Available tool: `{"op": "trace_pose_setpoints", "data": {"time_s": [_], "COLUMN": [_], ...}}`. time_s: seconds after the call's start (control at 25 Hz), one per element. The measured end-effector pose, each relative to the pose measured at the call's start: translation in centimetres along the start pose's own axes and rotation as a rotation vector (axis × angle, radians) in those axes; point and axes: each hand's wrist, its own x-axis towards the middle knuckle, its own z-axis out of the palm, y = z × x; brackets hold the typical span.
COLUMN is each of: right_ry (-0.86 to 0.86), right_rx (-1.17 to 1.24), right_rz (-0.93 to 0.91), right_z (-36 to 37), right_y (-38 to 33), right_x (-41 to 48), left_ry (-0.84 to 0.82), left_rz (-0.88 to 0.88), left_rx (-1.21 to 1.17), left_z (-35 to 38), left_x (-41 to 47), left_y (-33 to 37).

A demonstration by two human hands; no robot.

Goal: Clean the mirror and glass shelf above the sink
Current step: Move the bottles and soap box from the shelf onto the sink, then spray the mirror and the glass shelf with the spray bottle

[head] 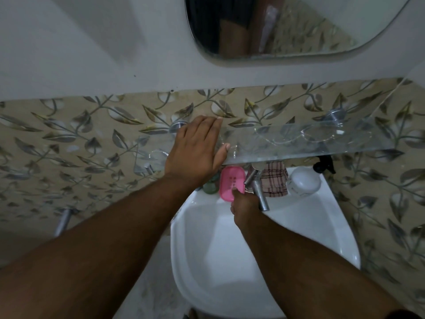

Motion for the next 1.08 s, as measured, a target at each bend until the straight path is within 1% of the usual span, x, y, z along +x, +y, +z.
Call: {"op": "trace_pose_setpoints", "data": {"time_s": [0.08,0.16,0.24,0.32,0.36,0.44,0.48,0.56,0.6,0.68,0.8,0.88,0.96,1.0,1.04,1.08], "right_ry": [0.056,0.069,0.035,0.009,0.013,0.093,0.139,0.138,0.123,0.111,0.239,0.375,0.525,0.560,0.562,0.522], "right_rx": [0.136,0.230,0.247,0.203,0.183,0.145,0.049,-0.086,-0.111,-0.062,-0.029,-0.039,-0.094,-0.137,-0.178,-0.202], "right_rz": [0.023,0.023,0.024,0.014,0.021,0.031,-0.006,-0.122,-0.184,-0.297,-0.454,-0.498,-0.482,-0.455,-0.420,-0.398], "right_z": [0.9,1.2,0.3,-0.8,-1.2,-1.6,-1.7,-2.4,-2.9,-4.4,-8.0,-11.0,-14.2,-15.4,-16.7,-17.6], "right_y": [-0.1,0.8,1.6,2.5,2.9,3.3,3.3,2.9,2.4,0.4,-3.7,-5.3,-6.4,-6.7,-7.4,-7.9], "right_x": [-0.7,-0.5,-1.0,-1.2,-1.4,-2.2,-2.9,-4.3,-4.6,-5.4,-5.4,-3.9,-2.1,-1.1,-0.3,0.5], "left_ry": [-0.006,-0.016,-0.028,-0.034,-0.041,-0.063,-0.068,-0.058,-0.048,-0.041,-0.050,-0.056,-0.091,-0.113,-0.140,-0.165], "left_rz": [0.002,-0.011,-0.018,0.002,0.017,0.025,0.019,0.018,0.023,0.034,0.054,0.074,0.093,0.101,0.112,0.124], "left_rx": [0.001,-0.004,0.001,0.032,0.051,0.068,0.065,0.055,0.043,0.010,-0.031,-0.044,-0.056,-0.065,-0.070,-0.073], "left_z": [0.0,0.0,-0.1,-0.2,-0.2,-0.3,-0.3,-0.3,-0.3,-0.2,0.1,0.4,0.9,1.2,1.7,2.1], "left_x": [-0.1,-0.1,0.0,0.0,0.0,0.1,0.2,0.5,0.6,1.1,2.3,3.5,4.6,5.1,5.6,5.9], "left_y": [0.0,0.0,0.0,0.0,0.0,0.2,0.4,1.4,2.1,3.6,6.4,8.6,11.2,12.4,13.9,15.0]}}
